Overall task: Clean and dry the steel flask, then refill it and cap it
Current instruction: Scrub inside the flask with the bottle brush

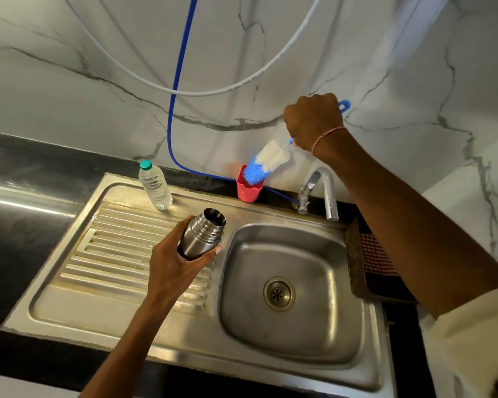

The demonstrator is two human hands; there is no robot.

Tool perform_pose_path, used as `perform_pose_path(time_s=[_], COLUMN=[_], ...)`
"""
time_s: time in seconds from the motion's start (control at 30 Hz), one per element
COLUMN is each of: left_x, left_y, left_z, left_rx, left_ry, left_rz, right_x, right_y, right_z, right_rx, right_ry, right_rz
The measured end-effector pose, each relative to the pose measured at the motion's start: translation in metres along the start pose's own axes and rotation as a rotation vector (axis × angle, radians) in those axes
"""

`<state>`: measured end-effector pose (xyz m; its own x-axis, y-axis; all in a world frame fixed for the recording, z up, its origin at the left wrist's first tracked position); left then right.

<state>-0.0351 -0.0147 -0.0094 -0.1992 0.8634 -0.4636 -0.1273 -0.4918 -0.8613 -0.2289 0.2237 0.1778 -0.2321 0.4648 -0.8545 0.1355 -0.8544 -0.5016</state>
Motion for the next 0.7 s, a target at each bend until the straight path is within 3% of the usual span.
perform_pose_path(time_s=[0.23, 0.43, 0.57, 0.7], left_x=[0.004, 0.011, 0.017, 0.024], left_y=[-0.008, -0.021, -0.018, -0.026], left_z=[-0.008, -0.01, -0.002, 0.012], left_rx=[0.024, 0.033, -0.02, -0.03], left_ry=[0.001, 0.045, 0.078, 0.131], left_rz=[-0.014, -0.103, -0.179, -0.205], right_x=[0.036, 0.117, 0.146, 0.142], right_y=[-0.042, -0.055, -0.031, -0.034], right_z=[-0.067, -0.175, -0.238, -0.277], right_rx=[0.321, 0.703, 0.744, 0.692], right_ry=[0.031, 0.027, 0.057, 0.007], right_rz=[0.248, 0.842, 1.46, 1.635])
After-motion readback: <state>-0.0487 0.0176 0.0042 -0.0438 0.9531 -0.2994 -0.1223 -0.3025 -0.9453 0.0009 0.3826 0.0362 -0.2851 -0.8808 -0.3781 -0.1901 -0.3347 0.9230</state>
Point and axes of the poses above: each hand's wrist, its own z-axis towards the middle knuckle, its own x-axis out of the palm, y = z × x, the point moved 9 cm from there along z, towards the middle knuckle, and after that the axes turned 5 degrees about x, right-handed, at the moved point
